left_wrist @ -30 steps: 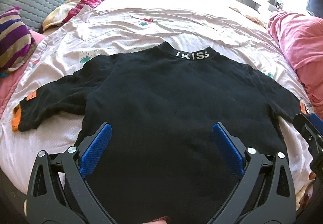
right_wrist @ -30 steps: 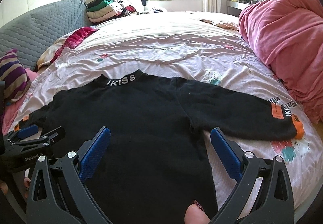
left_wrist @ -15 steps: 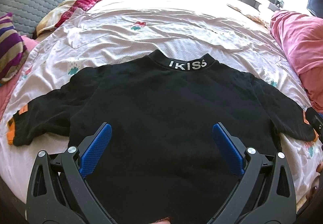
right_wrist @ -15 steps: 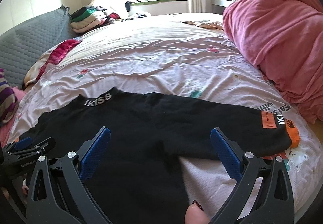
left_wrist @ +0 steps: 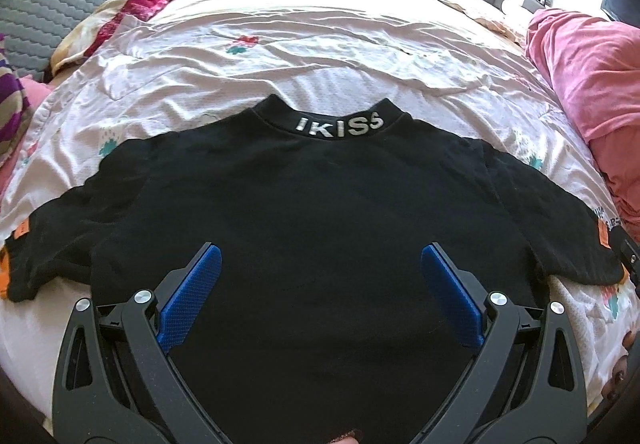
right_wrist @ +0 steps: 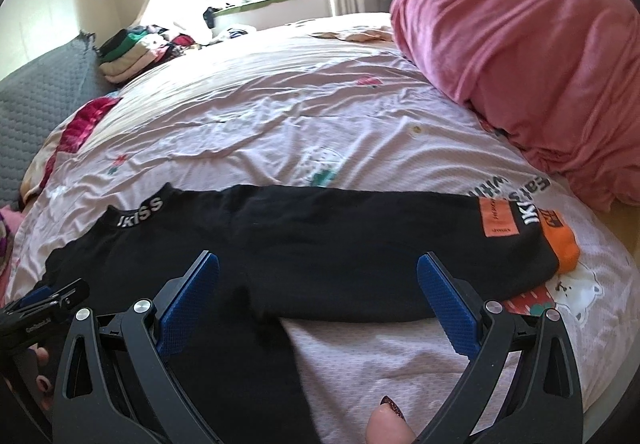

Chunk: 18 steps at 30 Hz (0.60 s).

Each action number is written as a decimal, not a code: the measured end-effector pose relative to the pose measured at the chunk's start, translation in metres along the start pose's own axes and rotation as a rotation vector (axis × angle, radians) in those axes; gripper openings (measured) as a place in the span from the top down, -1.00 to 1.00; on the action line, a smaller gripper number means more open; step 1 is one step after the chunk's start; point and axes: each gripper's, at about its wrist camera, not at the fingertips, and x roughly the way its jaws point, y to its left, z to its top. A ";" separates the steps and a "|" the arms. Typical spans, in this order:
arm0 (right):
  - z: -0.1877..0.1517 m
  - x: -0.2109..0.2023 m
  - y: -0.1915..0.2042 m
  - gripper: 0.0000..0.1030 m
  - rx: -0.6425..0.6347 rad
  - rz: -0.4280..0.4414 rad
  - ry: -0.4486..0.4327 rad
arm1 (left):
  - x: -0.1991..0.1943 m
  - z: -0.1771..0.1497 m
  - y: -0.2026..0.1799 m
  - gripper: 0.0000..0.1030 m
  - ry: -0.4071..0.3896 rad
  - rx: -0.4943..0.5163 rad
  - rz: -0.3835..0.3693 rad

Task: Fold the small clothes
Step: 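Move the right gripper toward the sleeve with the orange cuff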

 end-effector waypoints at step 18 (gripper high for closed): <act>-0.001 0.020 -0.078 -0.92 0.192 -0.115 0.019 | 0.025 -0.002 -0.039 -0.82 0.021 0.058 -0.083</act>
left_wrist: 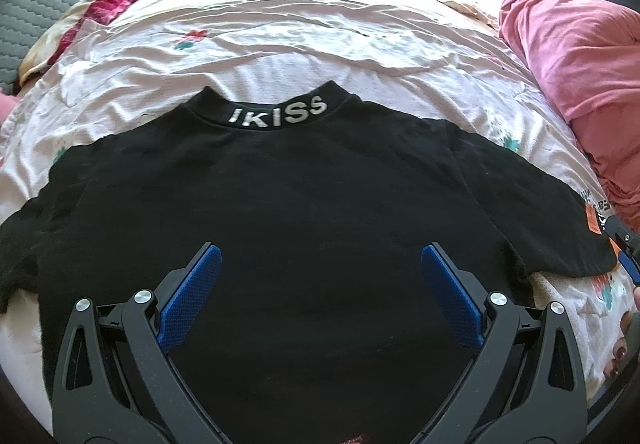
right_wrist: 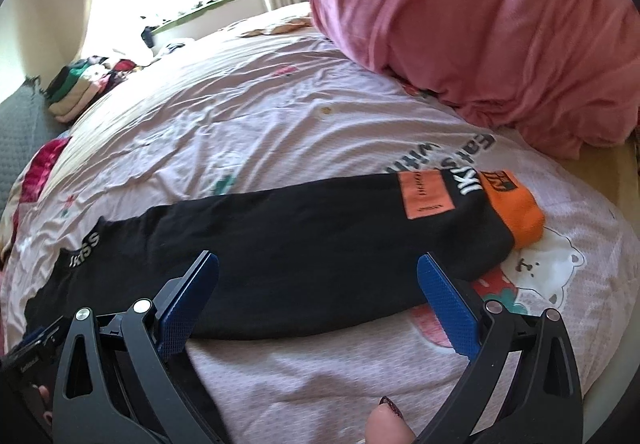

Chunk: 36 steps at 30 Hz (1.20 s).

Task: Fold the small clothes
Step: 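Move the right gripper toward the sleeve with the orange cuff, then grasp the orange sleeve cuff with the right gripper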

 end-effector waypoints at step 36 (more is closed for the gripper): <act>0.035 0.073 -0.125 0.21 0.368 -0.070 0.110 | 0.030 0.015 -0.002 -0.82 0.020 -0.001 -0.036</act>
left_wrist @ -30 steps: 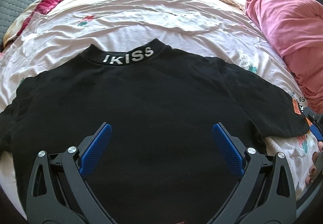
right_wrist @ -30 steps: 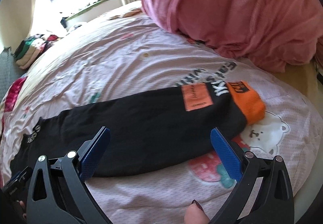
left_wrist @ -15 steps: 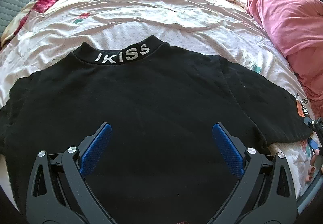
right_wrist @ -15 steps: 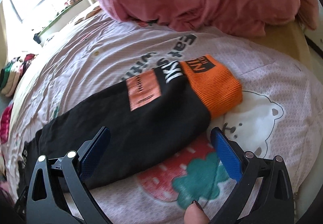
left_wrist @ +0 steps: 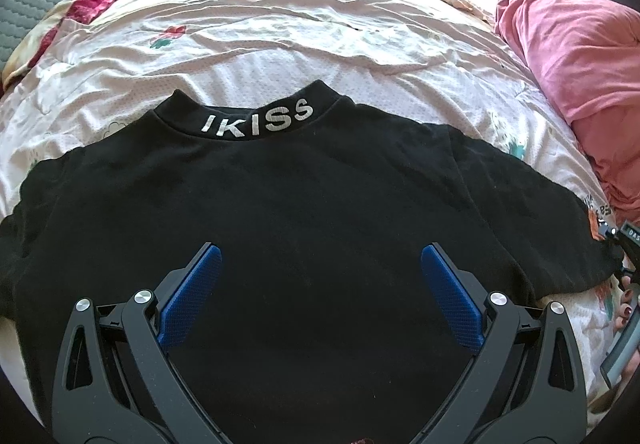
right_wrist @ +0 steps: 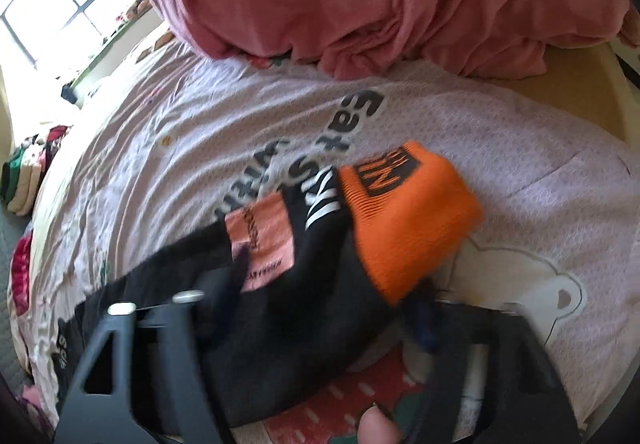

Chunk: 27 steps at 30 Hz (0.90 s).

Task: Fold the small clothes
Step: 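Grasp the orange sleeve cuff with the right gripper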

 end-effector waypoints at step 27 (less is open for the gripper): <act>-0.030 -0.081 0.103 0.76 -0.342 0.535 -0.160 | -0.050 0.017 0.016 -0.82 -0.080 -0.070 -0.038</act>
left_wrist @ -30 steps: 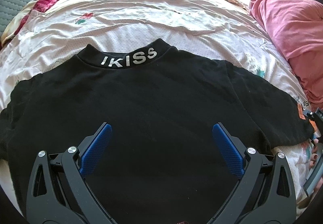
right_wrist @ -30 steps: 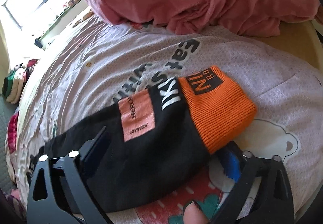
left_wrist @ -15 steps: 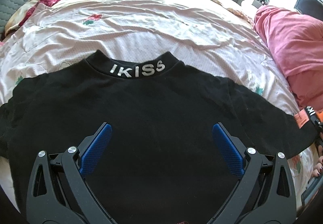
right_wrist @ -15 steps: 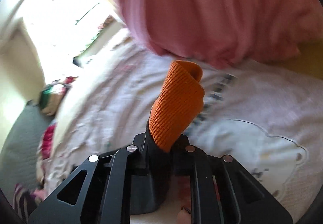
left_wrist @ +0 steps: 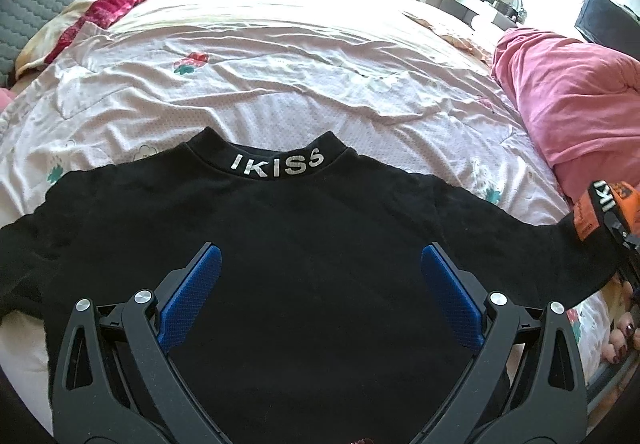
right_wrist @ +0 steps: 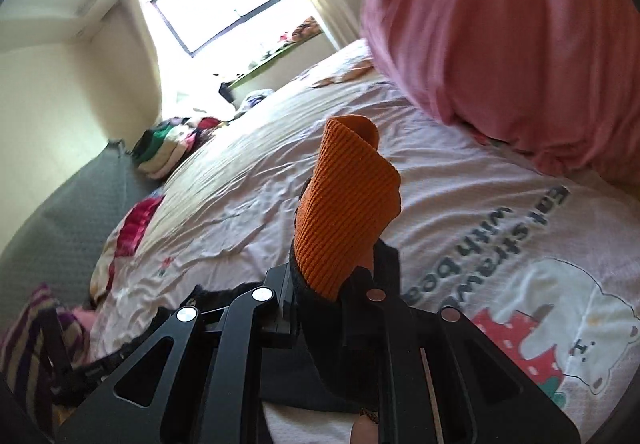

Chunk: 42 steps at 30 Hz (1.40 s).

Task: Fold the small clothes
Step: 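Grasp the orange sleeve cuff with the right gripper, then lift the cuff and carry it across the shirt toward the left gripper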

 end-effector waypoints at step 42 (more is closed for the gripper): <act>-0.119 0.068 0.176 0.71 -0.421 0.215 0.265 | -0.014 -0.024 0.088 -0.82 0.077 -0.242 -0.152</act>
